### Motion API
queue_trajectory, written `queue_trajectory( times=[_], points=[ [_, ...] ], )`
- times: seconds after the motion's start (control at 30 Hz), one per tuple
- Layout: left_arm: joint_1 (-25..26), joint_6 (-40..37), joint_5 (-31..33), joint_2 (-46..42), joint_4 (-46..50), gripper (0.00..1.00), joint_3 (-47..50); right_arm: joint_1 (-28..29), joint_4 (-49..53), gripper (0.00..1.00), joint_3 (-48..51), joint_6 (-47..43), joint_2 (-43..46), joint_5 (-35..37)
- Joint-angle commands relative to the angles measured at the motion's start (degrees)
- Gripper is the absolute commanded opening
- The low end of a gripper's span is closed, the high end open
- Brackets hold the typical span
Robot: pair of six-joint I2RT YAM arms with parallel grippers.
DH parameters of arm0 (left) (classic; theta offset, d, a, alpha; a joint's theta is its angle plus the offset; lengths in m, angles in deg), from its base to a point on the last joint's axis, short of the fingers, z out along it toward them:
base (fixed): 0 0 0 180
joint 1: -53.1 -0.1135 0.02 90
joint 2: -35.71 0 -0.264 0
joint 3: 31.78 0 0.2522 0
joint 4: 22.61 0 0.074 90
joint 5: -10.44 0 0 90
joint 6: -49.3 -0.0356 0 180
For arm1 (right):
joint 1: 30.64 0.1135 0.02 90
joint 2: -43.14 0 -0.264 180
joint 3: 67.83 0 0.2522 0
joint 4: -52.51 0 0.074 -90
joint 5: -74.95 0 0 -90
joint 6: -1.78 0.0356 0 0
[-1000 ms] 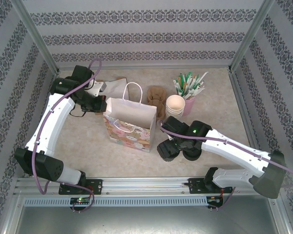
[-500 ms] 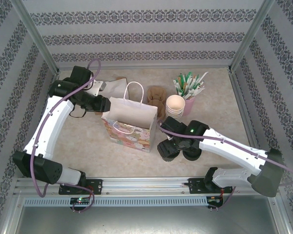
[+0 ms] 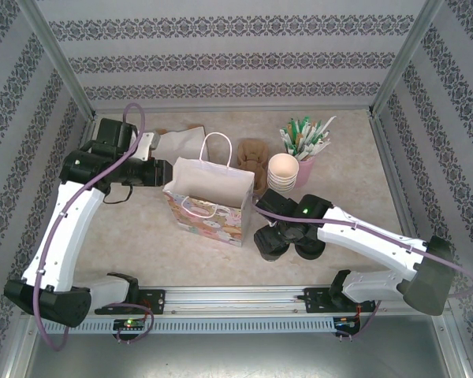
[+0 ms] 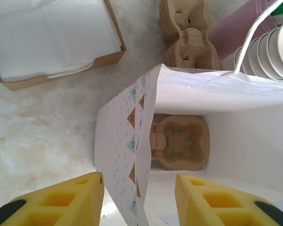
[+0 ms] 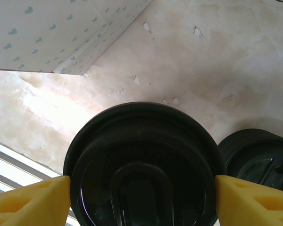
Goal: Pack the takeout coffee
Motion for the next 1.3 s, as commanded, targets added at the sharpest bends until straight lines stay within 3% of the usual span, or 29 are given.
queue_trajectory(
  times=[0.0,0.33,0.63,0.83,0.93,1.07,1.27],
  points=[
    [-0.4,1.9,1.5,-1.6,-2.7,0.45,0.8,0.8,0.7,0.78,1.1,1.0,-0.8,2.2],
    [-0.4,3.5,2.3,-3.6,-4.3,0.46,2.3,1.2,1.0,0.81,1.1,1.0,-1.7,2.5],
    [-0.4,4.4,3.9,-5.0,-5.2,0.45,2.6,1.3,1.7,0.7,0.5,1.6,-0.7,3.7],
    [-0.7,5.0,8.6,-5.1,-5.2,0.39,3.0,1.3,3.7,0.65,-1.9,1.3,2.1,5.0],
    [-4.2,6.1,12.1,-5.1,-4.9,0.35,2.7,1.3,6.3,0.65,-4.4,1.3,4.3,6.6],
    [-11.2,10.0,4.2,-5.9,-9.3,0.34,5.7,1.2,8.7,0.65,-8.2,0.9,8.2,9.4],
    [-12.4,12.2,-1.1,-4.2,-13.4,0.35,11.5,1.0,12.5,0.64,-17.9,-3.4,11.5,12.2]
  ],
)
